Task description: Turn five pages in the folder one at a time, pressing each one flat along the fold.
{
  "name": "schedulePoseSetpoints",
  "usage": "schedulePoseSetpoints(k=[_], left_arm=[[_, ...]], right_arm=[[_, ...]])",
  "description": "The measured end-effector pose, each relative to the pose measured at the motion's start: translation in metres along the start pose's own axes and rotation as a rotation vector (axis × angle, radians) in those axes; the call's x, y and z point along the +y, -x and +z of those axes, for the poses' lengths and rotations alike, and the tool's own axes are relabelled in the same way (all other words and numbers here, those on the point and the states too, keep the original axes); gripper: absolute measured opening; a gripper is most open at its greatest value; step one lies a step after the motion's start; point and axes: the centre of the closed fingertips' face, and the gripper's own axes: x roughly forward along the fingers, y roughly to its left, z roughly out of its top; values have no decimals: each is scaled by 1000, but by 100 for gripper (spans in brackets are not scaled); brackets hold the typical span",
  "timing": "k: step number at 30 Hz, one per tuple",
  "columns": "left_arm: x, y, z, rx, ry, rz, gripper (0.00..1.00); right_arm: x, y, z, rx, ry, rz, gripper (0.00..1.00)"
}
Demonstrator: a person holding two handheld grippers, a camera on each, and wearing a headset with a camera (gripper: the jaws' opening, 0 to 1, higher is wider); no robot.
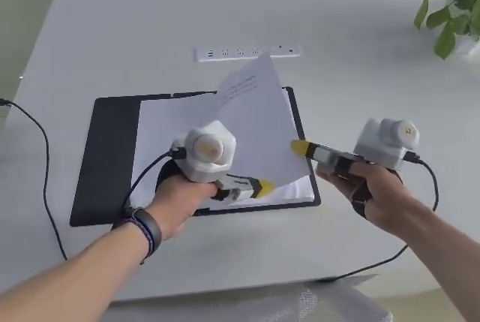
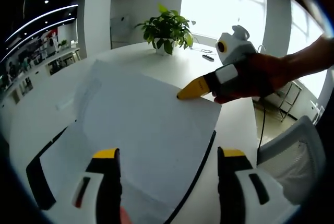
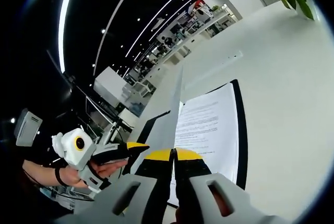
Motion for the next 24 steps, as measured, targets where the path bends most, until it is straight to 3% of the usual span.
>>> schedulePoseSetpoints(k=[11,17,24], left_arm=[[23,39,-17,-19,34,45,77],[37,63,-24,-34,43,78,78],[52,89,-32,-53,66,120,78]], right_arm=[[40,-19,15,-32,37,74,0],[79,-33,15,-28,64,124,0],[113,-53,11,-7,88,178,0]])
